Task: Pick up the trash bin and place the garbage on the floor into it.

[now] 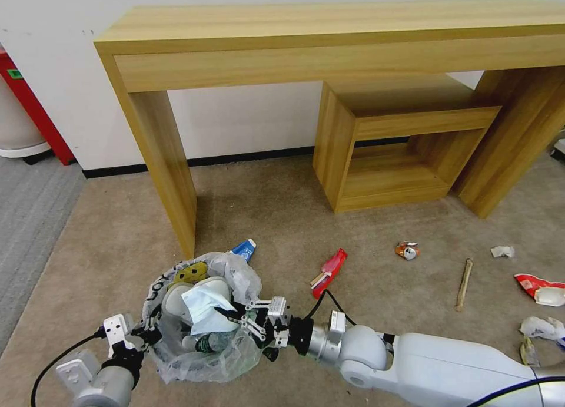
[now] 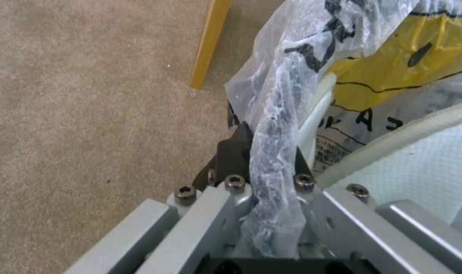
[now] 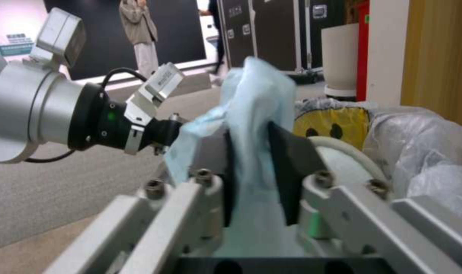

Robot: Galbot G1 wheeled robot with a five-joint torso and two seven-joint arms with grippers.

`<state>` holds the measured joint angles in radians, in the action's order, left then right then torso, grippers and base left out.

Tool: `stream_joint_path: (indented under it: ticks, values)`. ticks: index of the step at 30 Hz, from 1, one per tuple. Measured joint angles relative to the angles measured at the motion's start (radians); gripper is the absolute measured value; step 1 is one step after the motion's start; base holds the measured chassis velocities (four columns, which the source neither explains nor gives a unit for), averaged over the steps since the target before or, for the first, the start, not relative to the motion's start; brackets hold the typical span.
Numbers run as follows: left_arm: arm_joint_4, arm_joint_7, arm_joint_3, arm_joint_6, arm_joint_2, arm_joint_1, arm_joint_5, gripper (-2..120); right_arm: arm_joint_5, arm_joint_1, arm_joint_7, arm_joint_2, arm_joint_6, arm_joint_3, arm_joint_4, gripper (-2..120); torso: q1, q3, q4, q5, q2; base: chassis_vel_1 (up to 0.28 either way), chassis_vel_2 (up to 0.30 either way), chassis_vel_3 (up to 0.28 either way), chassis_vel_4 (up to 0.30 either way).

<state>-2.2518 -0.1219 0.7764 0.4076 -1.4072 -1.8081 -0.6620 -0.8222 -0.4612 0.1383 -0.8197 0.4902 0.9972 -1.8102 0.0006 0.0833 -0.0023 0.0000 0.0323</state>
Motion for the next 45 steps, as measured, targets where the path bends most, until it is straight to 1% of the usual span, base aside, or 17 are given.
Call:
stream_joint_path:
  ticks: [3, 4, 8, 9, 11, 13, 15, 17, 20, 21, 24, 26, 28, 30, 32, 36, 45]
  values:
    - [0.004, 0.000, 0.000, 0.000, 0.001, 0.002, 0.000, 1, 0.004, -0.001, -0.001, -0.002, 0.000, 0.000, 0.005, 39, 0.000, 0.000, 0.0000, 0.0000, 0.000, 0.000, 0.000, 0.000, 0.000]
    - [0.004, 0.000, 0.000, 0.000, 0.001, 0.002, 0.000, 1, 0.004, -0.001, -0.001, -0.002, 0.000, 0.000, 0.005, 39, 0.000, 0.000, 0.0000, 0.0000, 0.000, 0.000, 0.000, 0.000, 0.000]
    - [0.010, 0.000, -0.001, 0.000, 0.001, 0.005, 0.000, 1, 0.010, -0.019, -0.004, 0.001, 0.000, -0.023, 0.003, 59, 0.000, 0.000, 0.0000, 0.0000, 0.000, 0.000, 0.000, 0.000, 0.000]
    - [0.010, 0.000, -0.001, 0.000, 0.001, 0.005, 0.000, 1, 0.010, -0.019, -0.004, 0.001, 0.000, -0.023, 0.003, 59, 0.000, 0.000, 0.0000, 0.0000, 0.000, 0.000, 0.000, 0.000, 0.000]
    - [0.012, 0.000, -0.001, 0.000, 0.003, 0.005, -0.001, 1, 0.015, -0.044, -0.035, 0.002, -0.009, -0.071, -0.011, 68, 0.000, 0.000, 0.0000, 0.0000, 0.000, 0.000, 0.000, 0.000, 0.000]
    - [0.012, 0.000, -0.001, 0.000, 0.004, 0.005, -0.001, 1, 0.015, -0.050, -0.044, 0.002, -0.012, -0.082, -0.014, 70, 0.000, 0.000, 0.0000, 0.0000, 0.000, 0.000, 0.000, 0.000, 0.000]
    - [0.016, 0.000, 0.002, 0.000, 0.011, 0.007, -0.004, 1, 0.016, -0.095, -0.116, 0.004, -0.047, -0.182, -0.041, 84, 0.000, 0.000, 0.0000, 0.0000, 0.000, 0.000, 0.000, 0.000, 0.000]
    - [0.017, 0.000, 0.003, 0.000, 0.014, 0.008, -0.005, 1, 0.016, -0.112, -0.140, 0.006, -0.061, -0.220, -0.049, 87, 0.000, 0.000, 0.0001, 0.0000, 0.000, 0.000, 0.000, 0.000, 0.000]
    - [0.021, -0.001, 0.004, 0.000, 0.021, 0.009, -0.010, 1, 0.012, -0.168, -0.191, 0.016, -0.097, -0.330, -0.077, 99, 0.000, 0.000, 0.0000, 0.0000, 0.000, 0.000, 0.000, 0.000, 0.000]
    - [0.021, -0.001, 0.004, 0.000, 0.021, 0.009, -0.010, 1, 0.012, -0.168, -0.191, 0.016, -0.097, -0.330, -0.077, 99, 0.000, 0.000, 0.0000, 0.0000, 0.000, 0.000, 0.000, 0.000, 0.000]
    - [0.024, -0.001, 0.006, 0.000, 0.028, 0.010, -0.014, 1, 0.031, -0.227, -0.236, 0.014, -0.110, -0.449, -0.092, 100, 0.000, 0.000, 0.0000, -0.0001, 0.000, 0.000, 0.000, 0.000, 0.000]
    - [0.024, -0.001, 0.007, 0.000, 0.029, 0.010, -0.016, 1, 0.041, -0.240, -0.246, 0.010, -0.109, -0.473, -0.092, 100, 0.000, 0.000, 0.0000, 0.0000, 0.000, 0.000, 0.000, 0.000, 0.000]
    - [0.025, -0.003, 0.011, 0.000, 0.035, 0.006, -0.019, 1, 0.052, -0.279, -0.270, 0.005, -0.111, -0.546, -0.095, 100, 0.000, 0.000, 0.0000, -0.0001, 0.000, 0.000, 0.000, 0.000, 0.000]
    - [0.025, -0.003, 0.011, 0.000, 0.037, 0.004, -0.020, 1, 0.054, -0.288, -0.273, 0.004, -0.111, -0.559, -0.095, 100, 0.000, 0.000, 0.0000, -0.0001, 0.000, 0.000, 0.000, 0.000, 0.000]
    - [0.026, -0.005, 0.016, 0.000, 0.044, -0.003, -0.023, 1, 0.077, -0.333, -0.287, -0.002, -0.113, -0.638, -0.091, 100, 0.000, 0.000, 0.0001, 0.0001, 0.000, 0.000, 0.000, 0.000, 0.000]
    - [0.031, -0.013, 0.023, 0.001, 0.054, -0.006, -0.032, 1, 0.078, -0.400, -0.303, -0.005, -0.114, -0.735, -0.078, 100, 0.000, 0.000, -0.0001, 0.0001, 0.000, 0.000, 0.000, 0.000, 0.000]
    - [0.044, -0.018, 0.030, 0.003, 0.070, -0.005, -0.048, 1, 0.085, -0.475, -0.349, -0.022, -0.106, -0.865, -0.033, 100, 0.000, 0.000, 0.0001, 0.0000, 0.000, 0.000, 0.000, 0.000, 0.000]
